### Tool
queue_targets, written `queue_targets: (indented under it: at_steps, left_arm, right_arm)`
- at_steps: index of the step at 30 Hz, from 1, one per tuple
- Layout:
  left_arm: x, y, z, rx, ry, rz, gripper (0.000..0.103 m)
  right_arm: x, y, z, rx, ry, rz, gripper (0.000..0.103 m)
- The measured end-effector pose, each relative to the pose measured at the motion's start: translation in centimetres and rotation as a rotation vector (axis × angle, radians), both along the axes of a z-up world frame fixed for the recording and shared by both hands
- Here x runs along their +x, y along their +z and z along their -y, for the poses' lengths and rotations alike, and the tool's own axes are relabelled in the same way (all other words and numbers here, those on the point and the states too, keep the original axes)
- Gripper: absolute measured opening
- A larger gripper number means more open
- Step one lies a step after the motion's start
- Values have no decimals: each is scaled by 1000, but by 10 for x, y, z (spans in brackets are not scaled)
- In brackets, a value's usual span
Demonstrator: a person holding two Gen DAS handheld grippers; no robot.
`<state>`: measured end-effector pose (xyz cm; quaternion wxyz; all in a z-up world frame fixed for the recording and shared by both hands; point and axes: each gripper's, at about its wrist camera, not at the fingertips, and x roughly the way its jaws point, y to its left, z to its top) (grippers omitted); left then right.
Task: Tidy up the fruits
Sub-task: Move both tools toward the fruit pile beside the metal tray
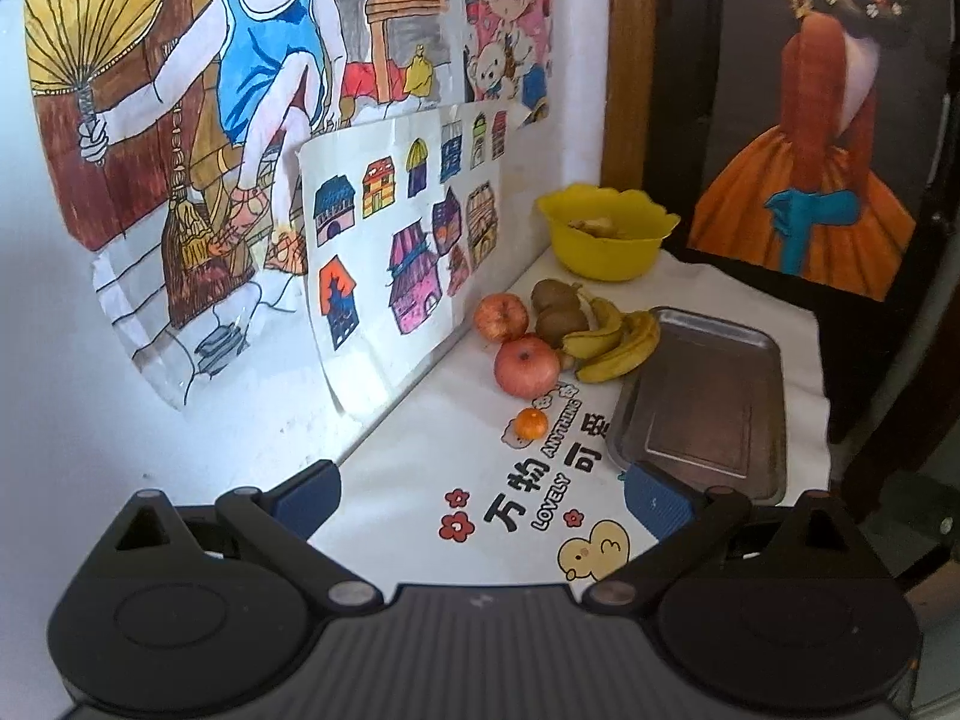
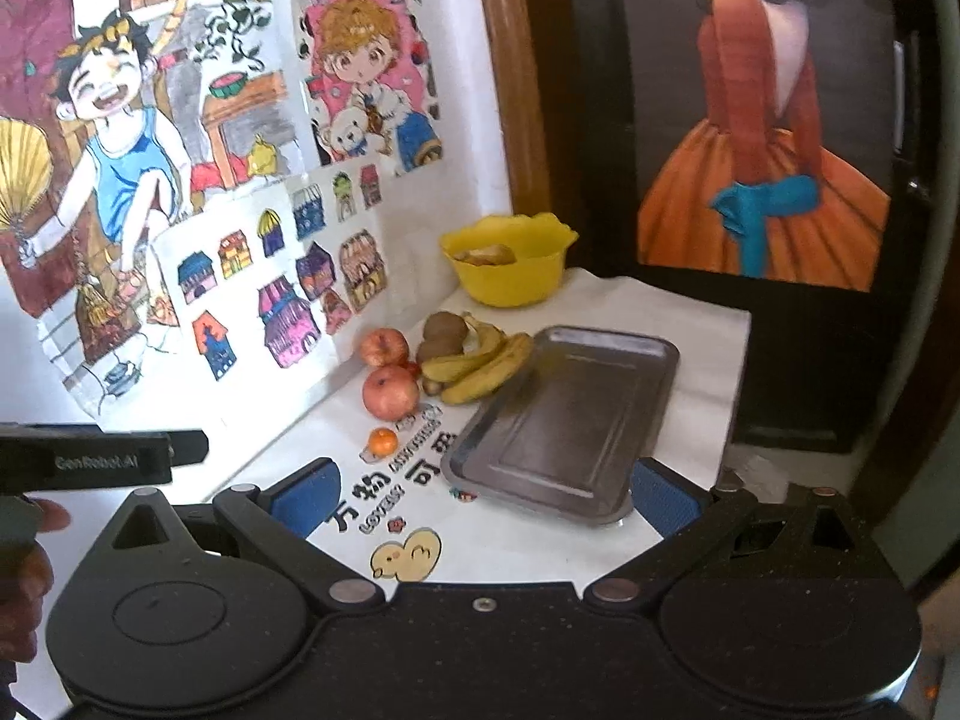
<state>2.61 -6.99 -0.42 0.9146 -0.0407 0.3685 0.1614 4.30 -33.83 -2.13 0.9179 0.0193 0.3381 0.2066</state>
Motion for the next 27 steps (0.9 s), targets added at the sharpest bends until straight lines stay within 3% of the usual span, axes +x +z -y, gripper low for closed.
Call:
queue_targets:
  at_steps: [3, 4, 5, 13, 23, 27]
  left_arm:
    - [0, 0, 4, 19, 25, -20, 103]
    - [0, -1, 4, 24, 33, -28, 103]
    - [2, -2, 2, 28, 44, -39, 103]
    - [37, -13, -18, 35, 49, -84, 103]
    - [133, -51, -66, -23, -81, -105, 103]
    - [171, -80, -80, -35, -144, -133, 103]
  right_arm:
    - [13, -6, 7, 15, 19, 7, 102]
    - [16, -5, 4, 20, 24, 71, 102]
    - [20, -7, 3, 20, 32, 79, 102]
    - [48, -32, -14, -3, 67, 38, 102]
    - [92, -60, -70, -63, 27, -17, 102]
    - [113, -92, -101, -160, 19, -61, 102]
